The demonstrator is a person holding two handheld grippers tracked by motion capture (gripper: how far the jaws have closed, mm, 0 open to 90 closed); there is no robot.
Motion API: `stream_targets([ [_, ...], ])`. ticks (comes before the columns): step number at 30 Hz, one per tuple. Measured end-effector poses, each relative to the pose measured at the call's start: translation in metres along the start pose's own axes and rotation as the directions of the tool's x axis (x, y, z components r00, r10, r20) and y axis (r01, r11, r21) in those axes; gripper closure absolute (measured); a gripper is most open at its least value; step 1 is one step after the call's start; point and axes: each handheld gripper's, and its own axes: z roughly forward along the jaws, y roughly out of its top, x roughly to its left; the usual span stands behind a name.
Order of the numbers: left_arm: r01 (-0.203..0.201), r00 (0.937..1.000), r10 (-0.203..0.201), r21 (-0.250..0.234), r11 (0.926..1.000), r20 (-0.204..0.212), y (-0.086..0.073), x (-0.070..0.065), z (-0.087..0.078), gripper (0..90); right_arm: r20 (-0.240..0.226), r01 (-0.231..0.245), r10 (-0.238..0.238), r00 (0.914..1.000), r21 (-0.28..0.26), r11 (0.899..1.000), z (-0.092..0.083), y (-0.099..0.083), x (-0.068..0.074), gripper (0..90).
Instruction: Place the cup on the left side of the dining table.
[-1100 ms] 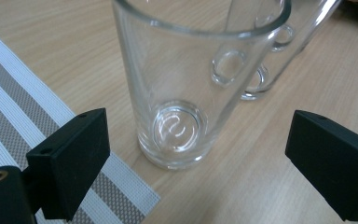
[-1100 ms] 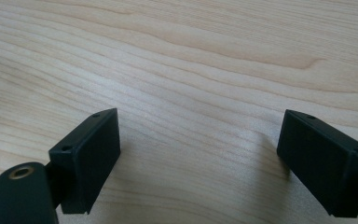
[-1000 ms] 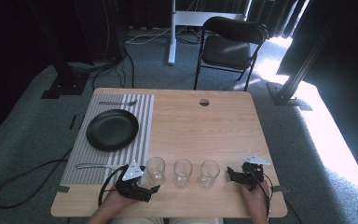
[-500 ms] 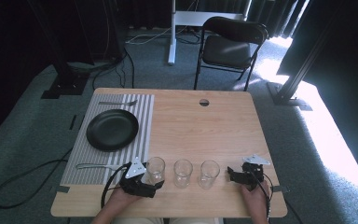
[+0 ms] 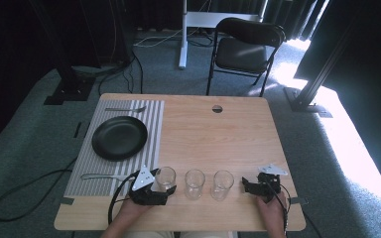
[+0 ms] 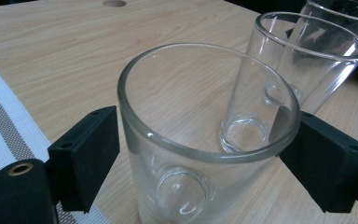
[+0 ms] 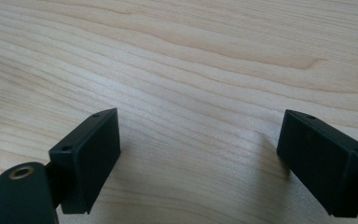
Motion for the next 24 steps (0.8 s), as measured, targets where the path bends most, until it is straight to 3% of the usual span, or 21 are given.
stream_targets([
  [4,-0.029,0.9993,0.028,-0.008,0.9996,-0.024,-0.0002,-0.0028,0.0014,14.6,0.000,-0.001,0.001,1.0000,0.000,1.000,0.0000,0.0000,0.0001,12.7],
  [7,-0.023,0.9996,0.023,-0.014,0.9996,-0.017,-0.0005,-0.0021,0.0035,14.6,-0.001,-0.001,0.001,1.0000,0.000,1.000,0.0000,0.0000,0.0001,12.7],
  [13,-0.048,0.9975,0.046,-0.031,0.9984,-0.054,-0.0010,-0.0050,0.0055,17.0,-0.002,0.000,0.000,1.0000,0.001,1.000,-0.0001,-0.0001,0.0001,12.7],
  [16,-0.063,0.9957,0.059,-0.049,0.9968,-0.071,-0.0013,-0.0069,0.0057,27.2,-0.002,0.000,0.000,1.0000,0.001,1.000,-0.0001,-0.0001,0.0001,12.7],
  [24,-0.051,0.9959,0.047,-0.049,0.9975,-0.077,-0.0008,-0.0077,0.0058,29.4,-0.002,0.001,-0.001,1.0000,0.000,1.000,-0.0002,-0.0001,0.0001,12.7],
])
